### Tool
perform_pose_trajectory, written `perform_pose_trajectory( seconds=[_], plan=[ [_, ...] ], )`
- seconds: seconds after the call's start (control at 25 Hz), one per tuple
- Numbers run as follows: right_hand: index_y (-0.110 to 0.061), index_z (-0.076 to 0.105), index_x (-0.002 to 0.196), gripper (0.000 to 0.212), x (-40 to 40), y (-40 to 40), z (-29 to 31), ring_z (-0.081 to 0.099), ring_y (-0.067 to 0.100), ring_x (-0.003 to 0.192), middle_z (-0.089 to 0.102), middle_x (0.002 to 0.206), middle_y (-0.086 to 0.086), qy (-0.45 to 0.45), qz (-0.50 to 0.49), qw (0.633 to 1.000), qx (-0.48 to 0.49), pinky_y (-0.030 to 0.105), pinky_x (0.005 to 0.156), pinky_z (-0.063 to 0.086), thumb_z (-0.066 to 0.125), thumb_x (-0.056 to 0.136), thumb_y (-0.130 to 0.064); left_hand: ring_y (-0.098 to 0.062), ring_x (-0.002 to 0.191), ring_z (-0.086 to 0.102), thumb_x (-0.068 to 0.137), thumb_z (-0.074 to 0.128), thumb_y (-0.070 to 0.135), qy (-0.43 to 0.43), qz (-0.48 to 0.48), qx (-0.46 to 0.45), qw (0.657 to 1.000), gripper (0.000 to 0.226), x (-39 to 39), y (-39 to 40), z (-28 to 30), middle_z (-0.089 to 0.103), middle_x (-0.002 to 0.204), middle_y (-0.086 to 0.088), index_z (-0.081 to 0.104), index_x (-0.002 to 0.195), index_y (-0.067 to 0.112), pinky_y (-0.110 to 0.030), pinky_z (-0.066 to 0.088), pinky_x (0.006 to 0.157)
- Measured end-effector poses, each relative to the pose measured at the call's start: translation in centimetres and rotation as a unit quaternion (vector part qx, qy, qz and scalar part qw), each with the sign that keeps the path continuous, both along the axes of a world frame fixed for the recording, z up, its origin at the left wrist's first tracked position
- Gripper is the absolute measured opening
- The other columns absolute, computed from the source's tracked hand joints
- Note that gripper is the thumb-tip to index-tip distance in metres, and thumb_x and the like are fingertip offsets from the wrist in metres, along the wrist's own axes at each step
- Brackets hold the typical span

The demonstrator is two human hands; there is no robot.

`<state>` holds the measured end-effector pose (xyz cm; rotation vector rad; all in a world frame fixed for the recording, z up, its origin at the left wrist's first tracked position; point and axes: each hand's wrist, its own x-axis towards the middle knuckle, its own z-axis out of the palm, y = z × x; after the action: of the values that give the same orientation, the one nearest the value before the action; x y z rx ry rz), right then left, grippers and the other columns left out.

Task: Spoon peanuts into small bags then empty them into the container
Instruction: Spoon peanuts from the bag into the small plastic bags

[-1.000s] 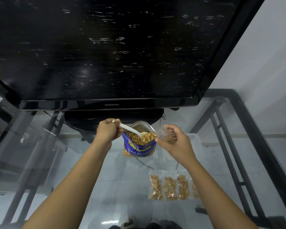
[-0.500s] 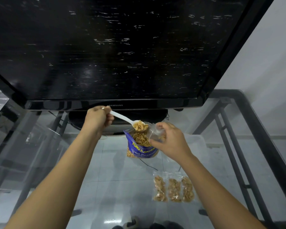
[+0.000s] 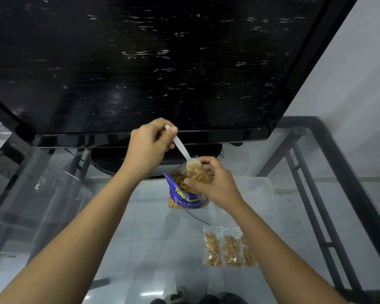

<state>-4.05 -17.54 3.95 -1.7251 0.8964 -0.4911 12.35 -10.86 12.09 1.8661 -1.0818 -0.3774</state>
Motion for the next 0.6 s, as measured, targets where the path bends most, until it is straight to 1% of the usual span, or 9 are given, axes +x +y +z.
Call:
perform_pose_trajectory(
  seconds=[0.04, 0.12, 0.2, 0.28, 0.32, 0.4, 0.48, 0.52, 0.6],
  plan=[
    [-0.028, 0.054, 0.111, 0.046, -0.1, -0.1, -0.1, 0.063, 0.003, 0.088, 0.066, 0.098, -0.009, -0.023, 0.002, 0.999, 0.03, 0.014, 0.073, 0.048, 0.077, 0.072, -0.036, -0.005, 0.063, 0.064, 0.092, 0.054, 0.023, -0.019, -0.009, -0.007, 1.0, 0.012, -0.1, 0.2, 0.5, 0.067, 0.068, -0.003, 0.063, 0.085, 0.019, -0.024, 0.054, 0.066],
    [-0.03, 0.057, 0.106, 0.026, -0.2, -0.3, -0.2, 0.066, 0.01, 0.091, 0.069, 0.099, -0.005, -0.074, -0.013, 0.994, 0.077, 0.025, 0.08, 0.053, 0.067, 0.082, -0.031, -0.002, 0.063, 0.063, 0.092, 0.054, 0.023, -0.038, -0.025, -0.017, 0.999, 0.012, -0.1, 0.5, 1.5, 0.067, 0.068, -0.002, 0.063, 0.084, 0.021, -0.022, 0.053, 0.067],
    [-0.033, 0.059, 0.099, 0.013, -0.5, -0.5, -0.2, 0.067, 0.013, 0.093, 0.07, 0.098, -0.002, -0.1, -0.029, 0.991, 0.083, 0.031, 0.083, 0.053, 0.06, 0.089, -0.025, -0.003, 0.063, 0.062, 0.092, 0.054, 0.025, -0.059, -0.032, -0.026, 0.997, 0.012, -0.1, 0.8, 2.2, 0.066, 0.067, 0.002, 0.062, 0.084, 0.023, -0.025, 0.052, 0.067],
    [-0.03, 0.062, 0.095, 0.012, -1.1, -0.7, -0.2, 0.067, 0.014, 0.093, 0.071, 0.096, 0.0, -0.11, -0.04, 0.991, 0.068, 0.031, 0.082, 0.054, 0.057, 0.091, -0.019, -0.005, 0.064, 0.062, 0.092, 0.055, 0.026, -0.083, -0.028, -0.037, 0.995, 0.012, 0.0, 1.4, 2.8, 0.066, 0.066, 0.005, 0.062, 0.084, 0.025, -0.028, 0.051, 0.067],
    [-0.028, 0.063, 0.094, 0.013, -1.4, -0.7, -0.1, 0.068, 0.015, 0.092, 0.071, 0.095, 0.001, -0.12, -0.048, 0.989, 0.067, 0.031, 0.08, 0.055, 0.056, 0.091, -0.017, -0.004, 0.063, 0.062, 0.092, 0.055, 0.026, -0.084, -0.018, -0.048, 0.995, 0.011, 0.1, 1.7, 3.1, 0.065, 0.067, 0.006, 0.062, 0.084, 0.024, -0.029, 0.052, 0.067],
    [-0.026, 0.064, 0.091, 0.013, -2.0, -0.7, 0.2, 0.068, 0.015, 0.089, 0.072, 0.093, 0.001, -0.138, -0.066, 0.986, 0.07, 0.03, 0.076, 0.055, 0.056, 0.091, -0.015, 0.002, 0.063, 0.063, 0.092, 0.054, 0.027, -0.067, 0.019, -0.079, 0.994, 0.011, 0.6, 2.1, 2.9, 0.064, 0.068, 0.005, 0.062, 0.084, 0.025, -0.029, 0.052, 0.067],
    [-0.026, 0.065, 0.089, 0.014, -2.7, -0.5, 0.3, 0.069, 0.014, 0.087, 0.072, 0.092, 0.0, -0.151, -0.086, 0.982, 0.072, 0.027, 0.073, 0.055, 0.056, 0.091, -0.015, -0.001, 0.063, 0.061, 0.092, 0.054, 0.03, -0.038, 0.043, -0.084, 0.995, 0.013, 1.0, 2.2, 1.8, 0.064, 0.069, 0.002, 0.062, 0.081, 0.028, -0.026, 0.049, 0.066],
    [-0.026, 0.065, 0.088, 0.015, -3.1, -0.3, 0.4, 0.069, 0.014, 0.086, 0.072, 0.09, -0.001, -0.156, -0.095, 0.98, 0.073, 0.026, 0.071, 0.054, 0.056, 0.091, -0.014, -0.006, 0.063, 0.059, 0.091, 0.054, 0.029, -0.03, 0.039, -0.061, 0.997, 0.013, 0.8, 2.3, 0.8, 0.064, 0.069, 0.001, 0.061, 0.08, 0.03, -0.022, 0.047, 0.064],
    [-0.026, 0.065, 0.086, 0.015, -3.8, 0.3, 0.6, 0.068, 0.012, 0.083, 0.072, 0.087, -0.003, -0.161, -0.105, 0.978, 0.078, 0.024, 0.07, 0.054, 0.057, 0.09, -0.014, -0.012, 0.065, 0.058, 0.091, 0.056, 0.025, -0.04, 0.024, 0.024, 0.999, 0.012, -0.2, 2.4, -2.2, 0.065, 0.069, 0.0, 0.064, 0.082, 0.026, -0.013, 0.041, 0.058]
  ],
)
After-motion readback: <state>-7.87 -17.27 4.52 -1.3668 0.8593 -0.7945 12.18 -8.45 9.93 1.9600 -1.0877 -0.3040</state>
